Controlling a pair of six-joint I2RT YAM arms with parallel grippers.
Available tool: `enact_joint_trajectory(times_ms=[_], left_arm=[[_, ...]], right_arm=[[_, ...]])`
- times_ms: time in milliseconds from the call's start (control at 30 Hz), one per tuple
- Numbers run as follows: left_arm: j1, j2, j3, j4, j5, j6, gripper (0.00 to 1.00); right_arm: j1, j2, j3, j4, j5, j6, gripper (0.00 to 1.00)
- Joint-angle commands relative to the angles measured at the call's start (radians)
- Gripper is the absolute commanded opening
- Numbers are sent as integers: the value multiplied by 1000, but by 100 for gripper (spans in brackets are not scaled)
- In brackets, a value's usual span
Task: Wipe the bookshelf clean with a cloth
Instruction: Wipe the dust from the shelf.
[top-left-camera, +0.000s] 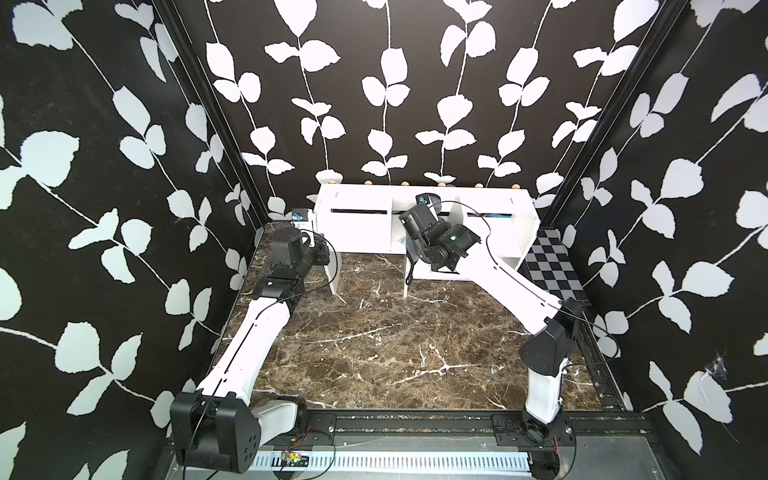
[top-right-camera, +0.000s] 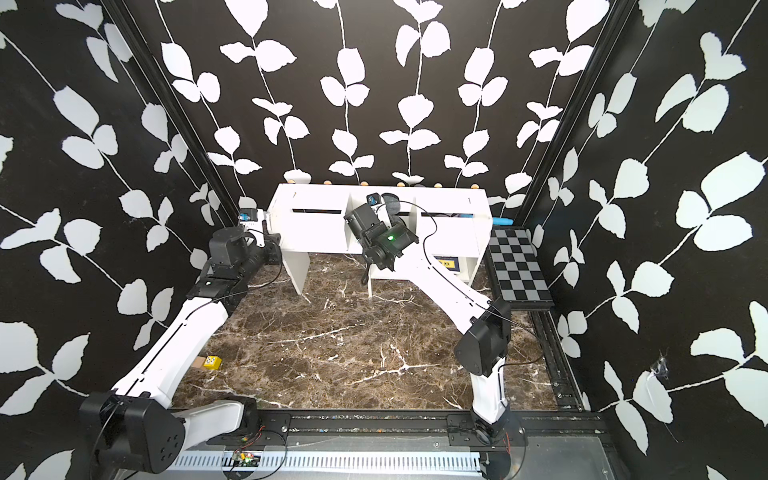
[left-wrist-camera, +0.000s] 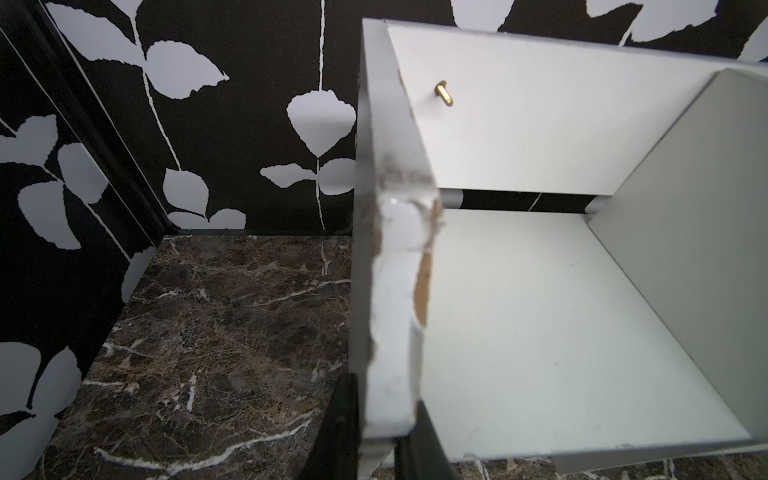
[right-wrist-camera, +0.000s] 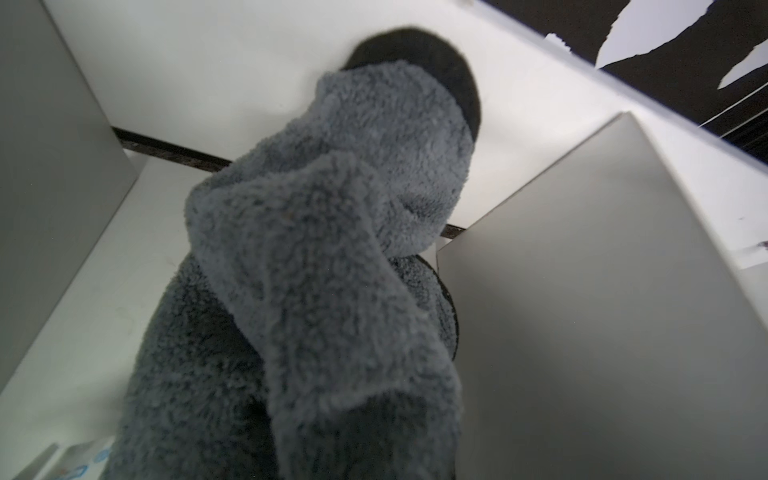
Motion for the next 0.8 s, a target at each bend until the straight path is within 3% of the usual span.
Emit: enact_joint_trajectory(times_ms=[0,200,433,600,767], left_arm=[[-31,-59,2,70,121,-76,0],[-32,-47,5,67,124,-71,0],[-31,-49,2,67,111,-59,0],[-32,-47,3,66,117,-63,0],[-32,-52,5,64,113,-59,0]], right_arm=[[-2,20,52,31,86,-37,0],[-3,35,37,165,-81,-139,0],[-6,-29,-86,254,-247,-84,0],[-11,-79,-124,194,-178,-57,0],[-49,-55,-32,55,-70,-36,0]])
